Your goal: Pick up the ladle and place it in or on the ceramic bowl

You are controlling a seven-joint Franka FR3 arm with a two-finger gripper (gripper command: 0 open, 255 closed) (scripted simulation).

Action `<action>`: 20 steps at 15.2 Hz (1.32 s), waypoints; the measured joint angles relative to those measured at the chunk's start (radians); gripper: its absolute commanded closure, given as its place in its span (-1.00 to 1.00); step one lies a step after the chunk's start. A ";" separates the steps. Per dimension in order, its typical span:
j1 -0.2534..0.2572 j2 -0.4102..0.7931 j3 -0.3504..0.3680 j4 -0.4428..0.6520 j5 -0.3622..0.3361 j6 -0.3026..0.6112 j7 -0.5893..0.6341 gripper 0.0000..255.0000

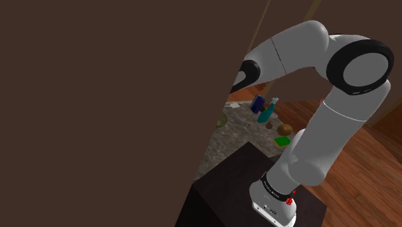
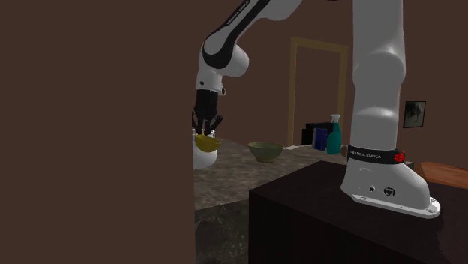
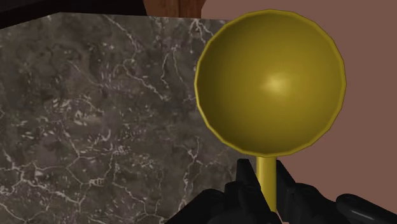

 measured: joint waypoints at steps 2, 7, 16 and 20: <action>-0.028 -0.034 -0.019 -0.035 0.021 -0.007 -0.062 1.00; -0.097 -0.075 -0.079 -0.078 0.044 -0.029 -0.206 1.00; -0.219 -0.110 -0.201 -0.099 0.040 -0.088 -0.441 1.00; -0.274 -0.099 -0.258 -0.081 0.027 -0.115 -0.541 1.00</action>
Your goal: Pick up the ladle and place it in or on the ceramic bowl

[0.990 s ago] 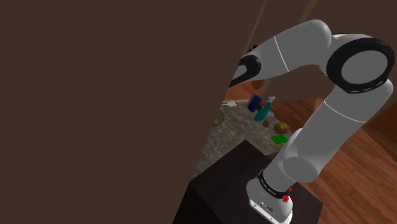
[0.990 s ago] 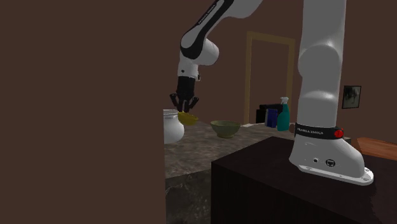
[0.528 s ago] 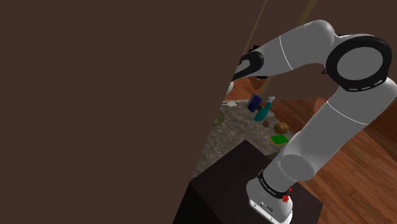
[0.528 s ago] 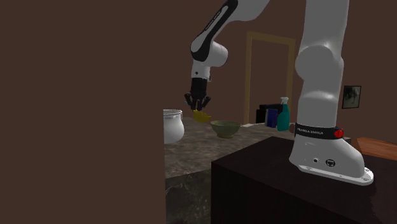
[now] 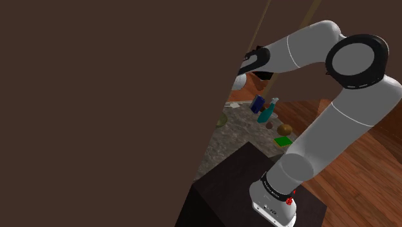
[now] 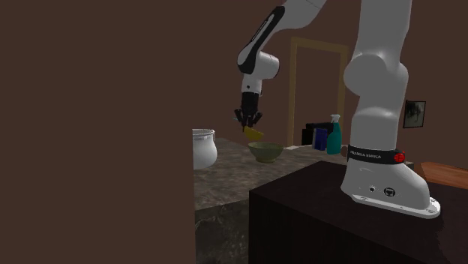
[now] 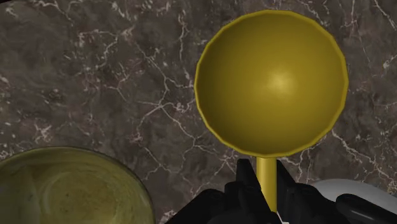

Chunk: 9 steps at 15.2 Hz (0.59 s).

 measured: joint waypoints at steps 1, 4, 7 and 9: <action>-0.014 0.003 -0.015 0.014 -0.006 -0.015 -0.023 1.00; -0.058 0.026 -0.058 0.040 -0.015 -0.033 -0.101 1.00; -0.096 0.062 -0.095 0.087 -0.022 -0.056 -0.167 1.00; -0.122 0.085 -0.118 0.118 -0.026 -0.072 -0.213 1.00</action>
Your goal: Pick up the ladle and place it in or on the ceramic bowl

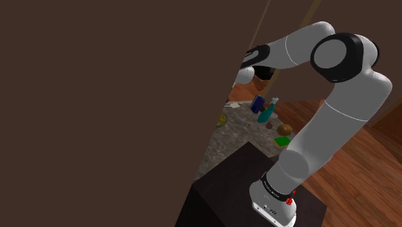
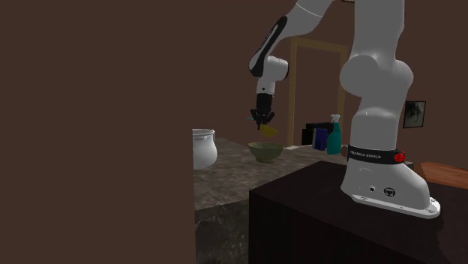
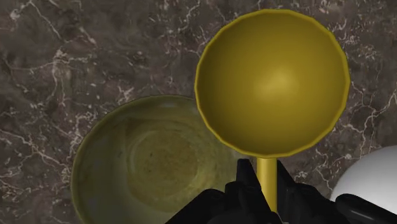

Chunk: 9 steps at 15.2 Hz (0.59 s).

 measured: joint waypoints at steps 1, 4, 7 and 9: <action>-0.011 0.008 -0.009 0.010 -0.002 -0.006 -0.019 1.00; -0.055 0.052 -0.045 0.076 -0.006 -0.040 -0.090 1.00; -0.071 0.093 -0.055 0.108 0.000 -0.037 -0.122 1.00; -0.073 0.112 -0.055 0.106 0.007 -0.018 -0.132 1.00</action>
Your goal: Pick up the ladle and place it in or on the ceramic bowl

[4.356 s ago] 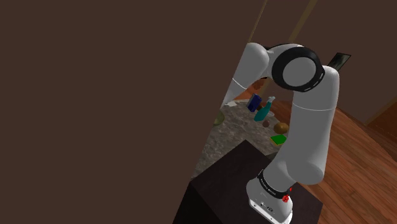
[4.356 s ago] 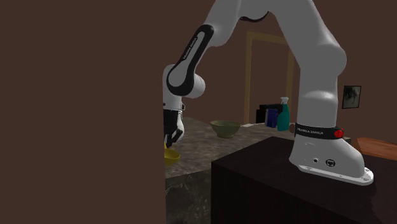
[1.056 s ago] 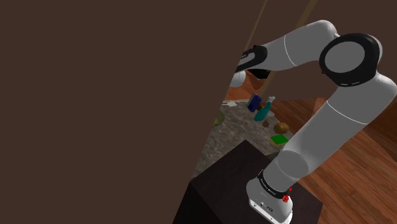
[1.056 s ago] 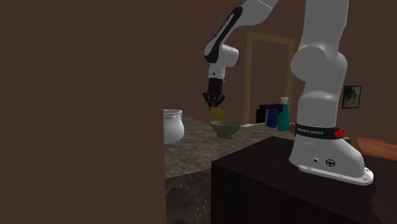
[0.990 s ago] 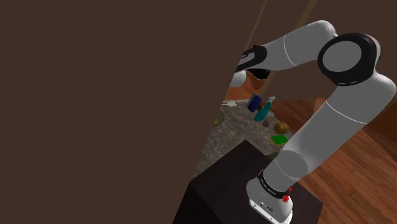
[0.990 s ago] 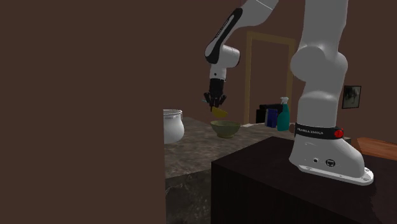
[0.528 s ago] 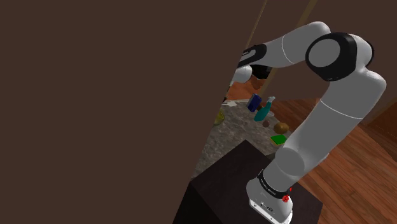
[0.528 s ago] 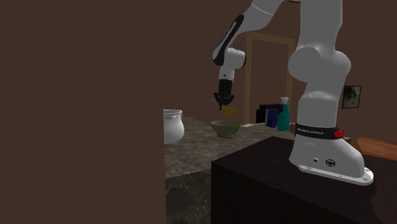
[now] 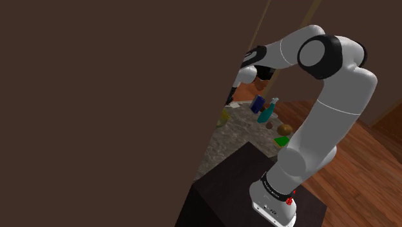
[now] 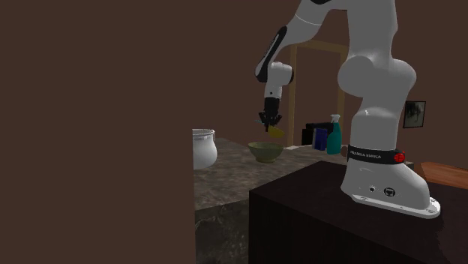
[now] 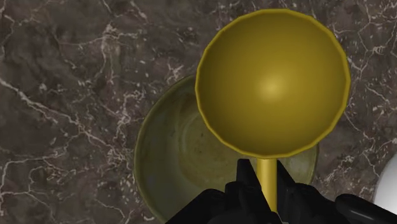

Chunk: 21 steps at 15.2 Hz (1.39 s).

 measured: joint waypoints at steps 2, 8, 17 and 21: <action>-0.002 0.019 0.002 -0.007 0.008 0.024 -0.010 1.00; -0.005 0.080 0.010 -0.016 0.035 0.093 -0.036 1.00; -0.008 0.112 0.015 -0.018 0.048 0.126 -0.049 1.00; -0.008 0.112 0.015 -0.019 0.048 0.125 -0.049 -1.00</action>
